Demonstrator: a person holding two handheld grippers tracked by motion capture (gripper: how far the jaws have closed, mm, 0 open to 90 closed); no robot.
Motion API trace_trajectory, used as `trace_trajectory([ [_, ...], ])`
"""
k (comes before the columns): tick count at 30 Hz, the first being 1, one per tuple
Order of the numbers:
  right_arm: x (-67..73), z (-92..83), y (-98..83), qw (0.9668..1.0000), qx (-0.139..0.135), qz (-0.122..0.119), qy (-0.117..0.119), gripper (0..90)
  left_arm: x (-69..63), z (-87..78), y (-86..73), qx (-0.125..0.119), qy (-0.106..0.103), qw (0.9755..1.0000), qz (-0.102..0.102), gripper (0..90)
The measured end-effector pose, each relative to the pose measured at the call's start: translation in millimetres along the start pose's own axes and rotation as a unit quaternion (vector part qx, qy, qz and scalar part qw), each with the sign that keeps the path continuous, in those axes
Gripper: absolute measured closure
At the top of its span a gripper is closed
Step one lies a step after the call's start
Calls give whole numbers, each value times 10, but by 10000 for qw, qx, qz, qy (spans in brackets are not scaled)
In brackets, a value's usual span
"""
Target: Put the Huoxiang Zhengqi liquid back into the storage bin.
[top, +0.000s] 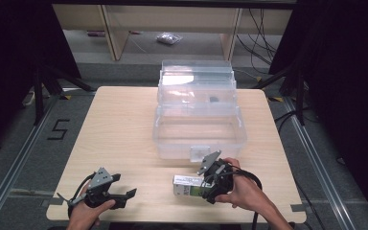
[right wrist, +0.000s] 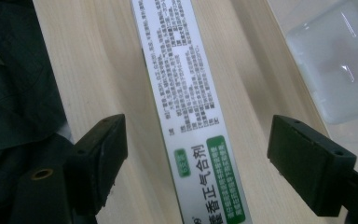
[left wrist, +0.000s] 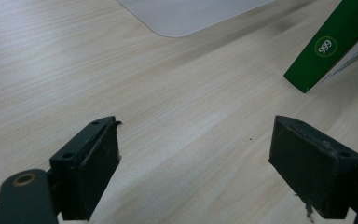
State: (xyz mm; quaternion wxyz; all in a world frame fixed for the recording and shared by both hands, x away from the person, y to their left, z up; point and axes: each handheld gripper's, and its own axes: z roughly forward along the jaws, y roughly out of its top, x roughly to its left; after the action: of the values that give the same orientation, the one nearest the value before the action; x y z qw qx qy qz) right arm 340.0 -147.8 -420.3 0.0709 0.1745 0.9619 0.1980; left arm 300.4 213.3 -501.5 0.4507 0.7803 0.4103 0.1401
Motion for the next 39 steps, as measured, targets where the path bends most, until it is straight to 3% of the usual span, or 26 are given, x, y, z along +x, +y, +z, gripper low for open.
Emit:
trace_trajectory([
  [9,0,73,72,9998,161,-72,111,244,2,-2,1,-6,-4,10000,6,152],
  [12,-25,102,99,9995,170,-232,160,258,-1,0,-1,5,-4,10000,4,152],
  [15,-27,123,116,9995,218,-154,187,273,-2,-2,1,-8,-6,10000,-8,152],
  [17,-52,151,133,9989,257,-279,292,285,-2,-3,0,-8,-6,10000,-7,152],
  [20,-48,178,149,9986,370,-178,331,300,-3,-1,0,-8,-10,10000,-9,152],
  [30,-56,276,203,9972,535,-277,438,354,-2,0,0,3,-10,10000,-3,152],
  [32,-39,282,213,9968,654,-178,432,371,-2,0,0,2,-12,10000,2,152],
  [33,-49,298,221,9965,627,-292,459,376,-3,0,0,0,-12,10000,-1,152],
  [35,-41,301,224,9963,750,-224,341,385,-2,-1,1,-2,-13,10000,-1,152],
  [36,-49,317,235,9962,719,-354,349,395,-1,-1,0,-2,-11,10000,-4,152],
  [39,-41,321,242,9958,780,-281,386,427,-3,-2,0,-3,-17,10000,-1,152],
])
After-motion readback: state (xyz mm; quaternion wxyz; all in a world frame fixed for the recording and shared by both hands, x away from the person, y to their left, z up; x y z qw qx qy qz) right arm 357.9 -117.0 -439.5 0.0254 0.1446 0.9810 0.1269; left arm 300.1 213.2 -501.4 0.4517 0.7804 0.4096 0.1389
